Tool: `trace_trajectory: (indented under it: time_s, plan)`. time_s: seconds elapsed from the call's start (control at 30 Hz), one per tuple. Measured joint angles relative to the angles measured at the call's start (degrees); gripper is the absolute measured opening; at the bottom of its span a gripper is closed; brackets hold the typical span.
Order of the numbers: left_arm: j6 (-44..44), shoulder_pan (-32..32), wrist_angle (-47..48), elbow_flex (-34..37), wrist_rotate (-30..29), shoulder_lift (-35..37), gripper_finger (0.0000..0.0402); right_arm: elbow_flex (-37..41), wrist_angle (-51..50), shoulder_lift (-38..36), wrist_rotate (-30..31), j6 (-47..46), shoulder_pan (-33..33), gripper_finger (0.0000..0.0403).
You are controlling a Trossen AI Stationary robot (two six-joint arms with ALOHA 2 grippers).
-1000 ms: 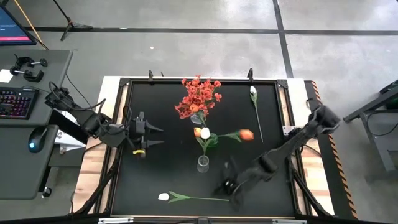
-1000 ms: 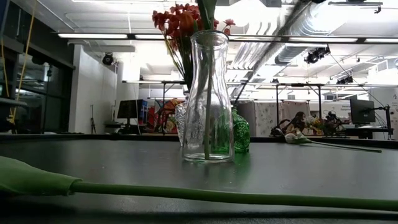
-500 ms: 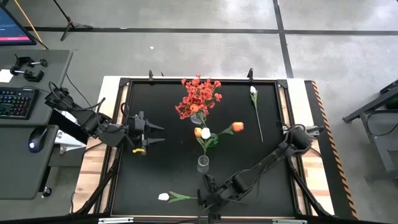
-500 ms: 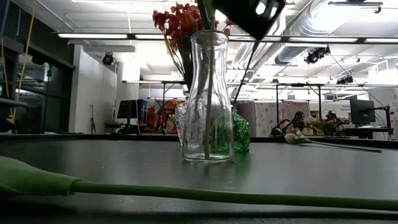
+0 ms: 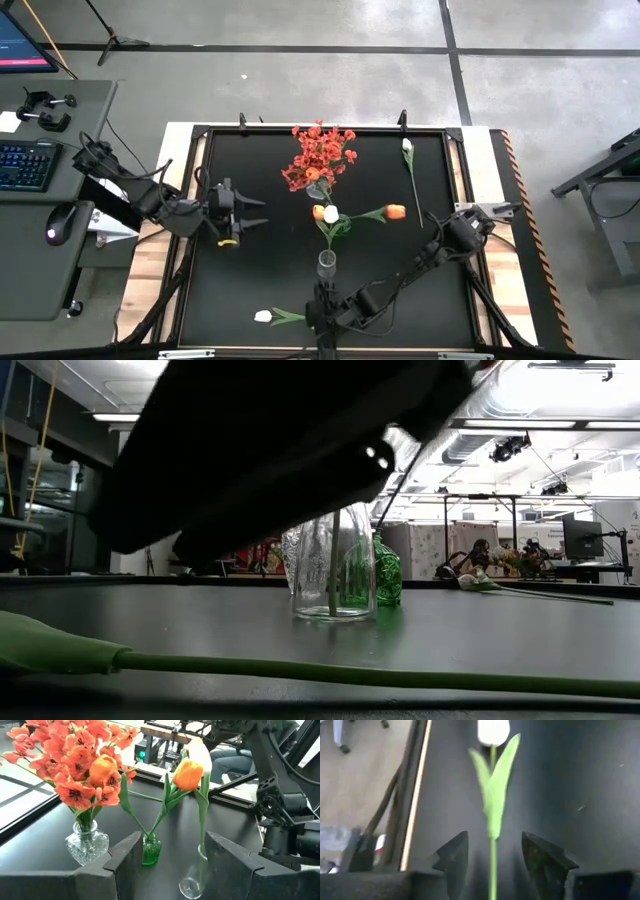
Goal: Sort flowers into vase by color
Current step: Put the bottom white tulip into bottom transparent flower vase
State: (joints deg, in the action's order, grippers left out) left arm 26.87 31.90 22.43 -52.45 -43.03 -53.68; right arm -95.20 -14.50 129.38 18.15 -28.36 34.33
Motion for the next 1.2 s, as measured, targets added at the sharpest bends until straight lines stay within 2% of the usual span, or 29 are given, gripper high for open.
trace_trajectory:
  time_s: [0.43,0.77,0.87,1.0,1.03,1.2]
  plan:
    - [-0.07,0.0,0.2,0.0,-0.18,-2.7,0.0199,0.31,6.3,2.29,-5.09,3.91,-2.26,0.015]
    - [-0.07,0.0,-0.02,0.0,-1.06,-2.68,0.0199,0.25,6.84,5.16,-4.51,0.11,-2.54,0.0145]
    - [-0.07,0.0,-0.04,0.0,-1.27,-2.68,0.0199,0.22,5.82,5.16,-4.61,1.27,-2.23,0.0117]
    - [-2.05,0.0,0.09,-0.46,-1.28,-1.32,0.0199,0.11,3.62,5.14,-4.97,-0.68,-1.64,0.0026]
    - [-3.31,0.02,-0.07,-0.82,-1.3,-0.69,0.0199,0.07,2.77,5.1,-5.62,-1.93,-1.56,0.0015]
    - [-8.17,0.02,-0.14,-3.34,-3.61,3.95,0.0199,0.27,-0.65,3.53,-7.48,-3.31,-1.06,0.0008]
